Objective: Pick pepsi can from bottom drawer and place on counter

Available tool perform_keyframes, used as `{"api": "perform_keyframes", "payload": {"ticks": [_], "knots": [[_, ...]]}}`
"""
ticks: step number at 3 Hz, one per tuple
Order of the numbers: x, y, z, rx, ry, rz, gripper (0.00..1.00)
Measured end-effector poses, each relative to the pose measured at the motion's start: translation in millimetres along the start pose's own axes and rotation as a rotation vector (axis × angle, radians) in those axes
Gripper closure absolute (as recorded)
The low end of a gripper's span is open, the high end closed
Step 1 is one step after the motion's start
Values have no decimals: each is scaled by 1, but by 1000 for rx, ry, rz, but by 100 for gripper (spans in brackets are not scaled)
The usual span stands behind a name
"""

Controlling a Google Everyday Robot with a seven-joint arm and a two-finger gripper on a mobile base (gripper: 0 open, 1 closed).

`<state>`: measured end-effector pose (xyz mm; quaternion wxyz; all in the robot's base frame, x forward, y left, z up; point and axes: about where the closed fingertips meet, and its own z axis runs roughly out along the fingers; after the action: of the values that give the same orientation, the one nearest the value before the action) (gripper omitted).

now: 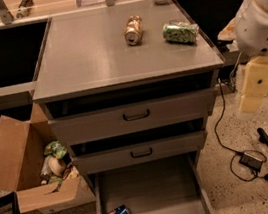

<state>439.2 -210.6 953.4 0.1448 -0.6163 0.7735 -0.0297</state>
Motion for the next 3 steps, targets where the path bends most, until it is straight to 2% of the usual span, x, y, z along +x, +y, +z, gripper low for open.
{"api": "perform_keyframes", "payload": {"ticks": [1,2,3], "knots": [[-6,28,49,-49,-33,-80,0],[-10,65,115,-133,-86,-120,0],[-5,77,127,-156,-73,-120,0]]}}
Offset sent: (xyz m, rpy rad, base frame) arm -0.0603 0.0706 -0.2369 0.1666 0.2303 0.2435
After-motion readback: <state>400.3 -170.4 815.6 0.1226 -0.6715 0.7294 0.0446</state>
